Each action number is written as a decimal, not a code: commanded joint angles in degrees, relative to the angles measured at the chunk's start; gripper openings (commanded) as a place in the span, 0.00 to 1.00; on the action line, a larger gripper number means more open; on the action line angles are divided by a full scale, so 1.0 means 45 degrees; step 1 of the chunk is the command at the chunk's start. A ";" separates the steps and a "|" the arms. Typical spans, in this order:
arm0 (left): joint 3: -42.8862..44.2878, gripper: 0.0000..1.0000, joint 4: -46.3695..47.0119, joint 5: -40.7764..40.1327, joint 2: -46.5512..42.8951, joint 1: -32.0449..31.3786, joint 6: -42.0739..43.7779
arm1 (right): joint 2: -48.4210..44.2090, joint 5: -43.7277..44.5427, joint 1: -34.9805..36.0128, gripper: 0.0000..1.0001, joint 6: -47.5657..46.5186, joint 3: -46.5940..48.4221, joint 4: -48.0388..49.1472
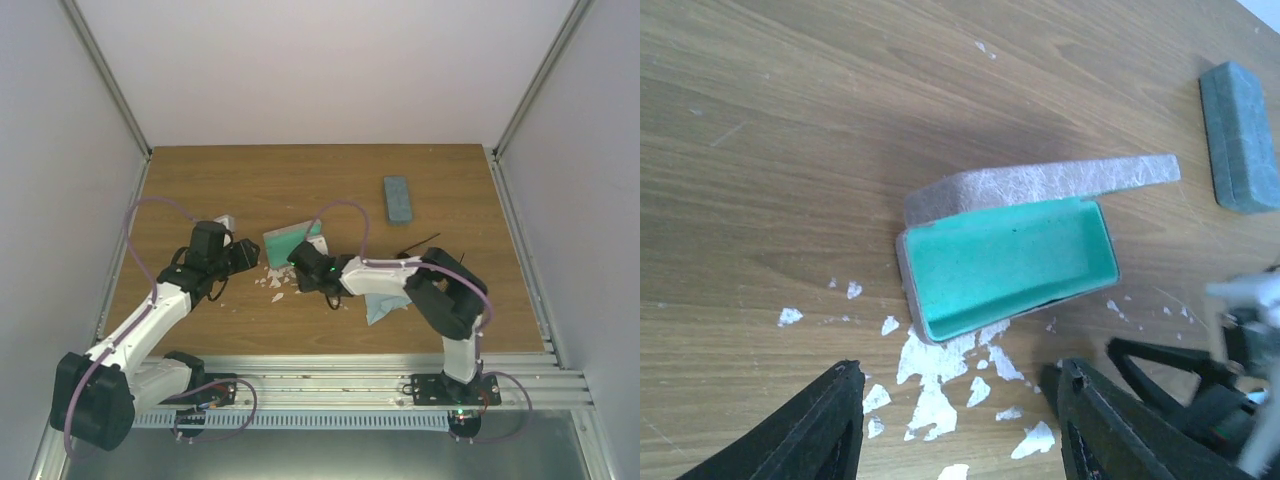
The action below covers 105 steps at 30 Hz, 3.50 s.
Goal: Organize the sunglasses
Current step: Adjust the sunglasses case at the center of the board, then move the glasses cleaning cloth to the center of the board, then adjust the glasses cleaning cloth at the center of the board.
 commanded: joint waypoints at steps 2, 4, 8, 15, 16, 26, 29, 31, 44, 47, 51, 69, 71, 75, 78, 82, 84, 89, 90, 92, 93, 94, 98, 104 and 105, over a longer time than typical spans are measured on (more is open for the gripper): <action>-0.0500 0.55 0.1175 0.1148 0.0024 0.0079 0.0030 | -0.2852 0.0600 -0.0117 0.63 0.1743 -0.2114 -0.1919; -0.0627 0.55 0.1415 0.1462 0.0022 0.0059 -0.0034 | -0.3662 0.0949 -0.0202 0.60 0.2542 -0.2949 -0.3000; -0.0763 0.55 0.1710 0.1751 0.0067 -0.0039 -0.0202 | -0.4919 0.0974 -0.0478 0.56 0.3663 -0.4460 -0.4142; -0.0806 0.54 0.1805 0.1807 0.0249 -0.0241 -0.0363 | -0.5766 0.0073 -0.1304 0.49 0.3516 -0.5748 -0.3374; -0.0805 0.54 0.1802 0.1812 0.0249 -0.0260 -0.0373 | -0.5732 -0.0087 -0.1450 0.48 0.3435 -0.5816 -0.3188; -0.0806 0.54 0.1759 0.1751 0.0274 -0.0366 -0.0407 | -0.5158 -0.0484 -0.1997 0.29 0.3093 -0.6096 -0.2453; -0.0852 0.54 0.1802 0.1643 0.0279 -0.0392 -0.0483 | -0.5195 -0.0814 -0.2030 0.19 0.2870 -0.6217 -0.2160; -0.0888 0.54 0.1891 0.1505 0.0269 -0.0434 -0.0494 | -0.5195 -0.1083 -0.2024 0.11 0.2625 -0.6156 -0.1984; -0.1761 0.54 0.3052 0.2636 0.0375 -0.1106 -0.1195 | -0.3516 -0.3745 -0.0373 0.00 0.0329 -0.3108 -0.0704; -0.2084 0.54 0.3367 0.2982 0.0424 -0.1276 -0.1467 | -0.2600 -0.4252 -0.0064 0.01 0.0115 -0.2308 -0.0281; -0.2369 0.54 0.3487 0.3191 0.0336 -0.1439 -0.1655 | -0.2102 -0.5270 0.0054 0.02 -0.0194 -0.1899 0.0568; -0.2467 0.30 0.6447 0.4670 0.3157 -0.3226 -0.2362 | -0.3089 -0.2071 0.0077 0.37 0.0391 -0.3019 -0.1217; -0.2311 0.27 0.6574 0.4654 0.3721 -0.3458 -0.2443 | -0.2924 -0.2072 0.0092 0.38 0.0288 -0.2799 -0.1201; -0.2057 0.24 0.6850 0.4378 0.4539 -0.3794 -0.2759 | -0.2537 -0.1859 0.0177 0.37 0.0246 -0.2390 -0.1444; -0.1882 0.19 0.6588 0.3840 0.4968 -0.3922 -0.3004 | -0.2251 -0.1527 0.0293 0.37 0.0363 -0.2113 -0.1747; -0.1831 0.15 0.6197 0.3369 0.5514 -0.3953 -0.3338 | -0.1787 -0.0698 0.0502 0.37 0.0795 -0.1653 -0.2429; -0.1879 0.14 0.6049 0.3111 0.5675 -0.3996 -0.3502 | -0.1643 -0.0357 0.0573 0.37 0.1042 -0.1575 -0.2610; -0.1885 0.13 0.5495 0.2575 0.5944 -0.4078 -0.3727 | -0.1443 0.0205 0.0673 0.31 0.1724 -0.1578 -0.3147; -0.1883 0.12 0.5425 0.2535 0.5978 -0.4089 -0.3765 | -0.1502 0.0350 0.0687 0.28 0.1876 -0.1623 -0.3274; -0.1902 0.11 0.5306 0.2443 0.6020 -0.4080 -0.3844 | -0.1752 0.0569 0.0730 0.26 0.2125 -0.1773 -0.3409; -0.1902 0.11 0.5270 0.2436 0.6024 -0.4080 -0.3872 | -0.1961 0.0622 0.0750 0.25 0.2224 -0.1855 -0.3471; -0.1902 0.11 0.5255 0.2430 0.6045 -0.4097 -0.3905 | -0.2099 0.0627 0.0758 0.22 0.2297 -0.1950 -0.3544; -0.1873 0.11 0.5225 0.2402 0.6012 -0.4099 -0.3947 | -0.2599 0.0650 0.0756 0.17 0.2889 -0.2166 -0.4441; -0.1737 0.11 0.5194 0.2493 0.6011 -0.4128 -0.3844 | -0.3370 0.1232 0.0756 0.08 0.3929 -0.2945 -0.5650; -0.1710 0.11 0.5187 0.2532 0.6011 -0.4137 -0.3791 | -0.3538 0.1301 0.0758 0.08 0.4058 -0.3100 -0.5821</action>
